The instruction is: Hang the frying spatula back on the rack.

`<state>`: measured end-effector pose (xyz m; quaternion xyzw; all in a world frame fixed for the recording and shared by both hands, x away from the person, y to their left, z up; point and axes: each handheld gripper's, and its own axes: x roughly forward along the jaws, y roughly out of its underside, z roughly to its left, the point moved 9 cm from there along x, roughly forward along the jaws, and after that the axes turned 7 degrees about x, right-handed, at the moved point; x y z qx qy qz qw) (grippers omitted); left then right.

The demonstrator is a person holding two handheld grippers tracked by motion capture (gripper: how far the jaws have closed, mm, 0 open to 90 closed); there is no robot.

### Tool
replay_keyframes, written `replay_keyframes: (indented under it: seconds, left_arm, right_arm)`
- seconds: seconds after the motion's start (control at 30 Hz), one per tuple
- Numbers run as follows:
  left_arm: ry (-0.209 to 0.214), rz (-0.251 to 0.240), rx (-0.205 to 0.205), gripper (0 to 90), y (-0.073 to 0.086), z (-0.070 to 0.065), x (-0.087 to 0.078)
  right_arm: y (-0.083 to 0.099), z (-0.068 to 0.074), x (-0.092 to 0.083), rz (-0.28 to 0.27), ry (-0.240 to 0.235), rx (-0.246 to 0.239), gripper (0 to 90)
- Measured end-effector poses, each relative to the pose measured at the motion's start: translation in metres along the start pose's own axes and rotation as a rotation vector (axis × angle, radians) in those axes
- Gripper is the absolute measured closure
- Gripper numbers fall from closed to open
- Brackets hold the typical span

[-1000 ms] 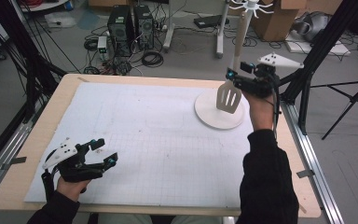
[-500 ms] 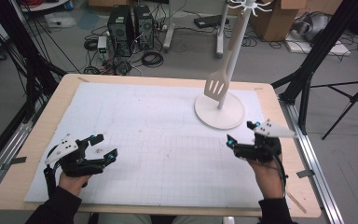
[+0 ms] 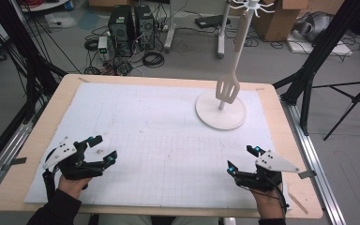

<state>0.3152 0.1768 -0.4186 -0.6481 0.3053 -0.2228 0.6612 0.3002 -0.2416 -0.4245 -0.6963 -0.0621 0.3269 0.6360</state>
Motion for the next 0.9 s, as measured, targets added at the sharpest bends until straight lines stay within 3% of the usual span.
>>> replay_keyframes:
  seconds: [0.23, 0.4, 0.63, 0.9]
  left_arm:
    - [-0.013, 0.000, 0.010, 14.1, 0.002, -0.004, -0.014]
    - [-0.021, 0.014, 0.006, 14.1, 0.005, -0.003, -0.013]
    - [-0.018, 0.028, -0.001, 14.3, 0.009, -0.002, -0.010]
    - [-0.021, 0.033, -0.001, 14.3, 0.010, -0.002, -0.009]
  right_arm:
    - [-0.004, 0.007, 0.011, 0.013, -0.016, -0.021, 14.9]
    - [-0.003, 0.006, 0.015, 0.024, -0.019, -0.038, 15.0]
    - [-0.002, -0.001, 0.013, 0.024, -0.008, 0.011, 15.3]
    - [-0.002, -0.002, 0.012, 0.021, -0.005, 0.018, 15.3]
